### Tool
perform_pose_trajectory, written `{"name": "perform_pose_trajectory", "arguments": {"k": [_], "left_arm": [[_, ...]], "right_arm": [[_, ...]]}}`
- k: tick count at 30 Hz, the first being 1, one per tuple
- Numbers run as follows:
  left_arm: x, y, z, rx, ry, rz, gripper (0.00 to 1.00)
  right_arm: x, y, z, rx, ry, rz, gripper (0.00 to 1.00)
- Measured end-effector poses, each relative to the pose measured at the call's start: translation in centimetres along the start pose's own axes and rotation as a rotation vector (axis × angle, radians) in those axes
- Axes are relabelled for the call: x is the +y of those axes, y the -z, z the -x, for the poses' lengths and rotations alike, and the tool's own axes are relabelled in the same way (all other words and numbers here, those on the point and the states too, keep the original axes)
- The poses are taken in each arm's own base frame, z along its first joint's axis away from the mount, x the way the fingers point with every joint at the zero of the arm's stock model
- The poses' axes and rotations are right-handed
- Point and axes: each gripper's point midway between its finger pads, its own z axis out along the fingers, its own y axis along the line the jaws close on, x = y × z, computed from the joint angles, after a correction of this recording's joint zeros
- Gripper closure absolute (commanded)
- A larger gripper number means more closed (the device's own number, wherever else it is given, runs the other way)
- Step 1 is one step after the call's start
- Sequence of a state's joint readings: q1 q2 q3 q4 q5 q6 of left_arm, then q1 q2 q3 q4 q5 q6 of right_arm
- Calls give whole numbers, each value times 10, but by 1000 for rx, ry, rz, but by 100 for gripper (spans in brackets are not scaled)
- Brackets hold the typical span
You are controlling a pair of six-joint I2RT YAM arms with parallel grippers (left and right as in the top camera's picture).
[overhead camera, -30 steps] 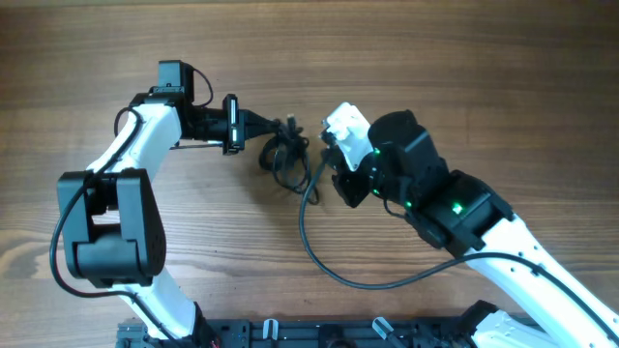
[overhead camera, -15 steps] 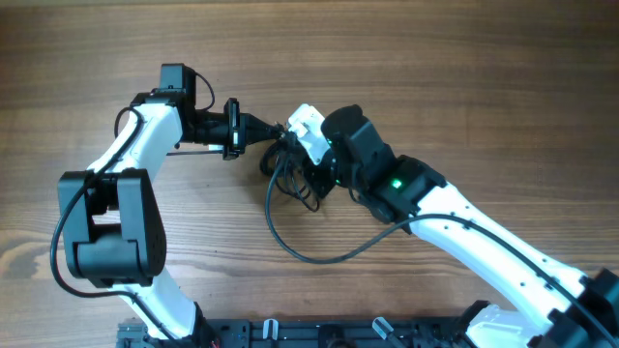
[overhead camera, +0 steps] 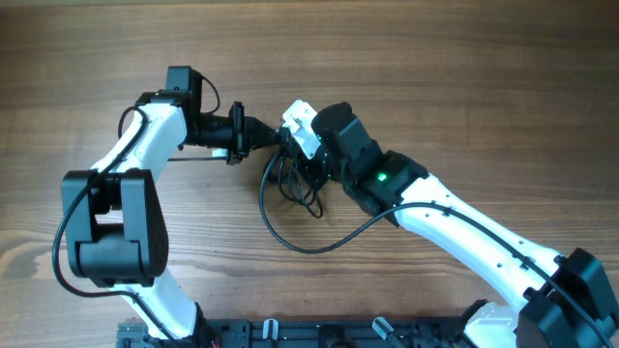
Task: Untangle cables
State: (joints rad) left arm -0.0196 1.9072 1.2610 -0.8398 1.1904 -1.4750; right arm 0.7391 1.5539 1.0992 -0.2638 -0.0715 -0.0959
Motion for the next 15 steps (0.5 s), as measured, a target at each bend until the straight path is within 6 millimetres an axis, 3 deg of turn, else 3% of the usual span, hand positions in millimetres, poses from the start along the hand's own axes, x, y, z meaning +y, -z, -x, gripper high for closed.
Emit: {"name": "perform_pose_trajectory", "arguments": {"k": [15], "left_arm": [[4,0,-1,3,38,10,96]], "right_arm": [[8,0,-6,24,-3,43,75]]}}
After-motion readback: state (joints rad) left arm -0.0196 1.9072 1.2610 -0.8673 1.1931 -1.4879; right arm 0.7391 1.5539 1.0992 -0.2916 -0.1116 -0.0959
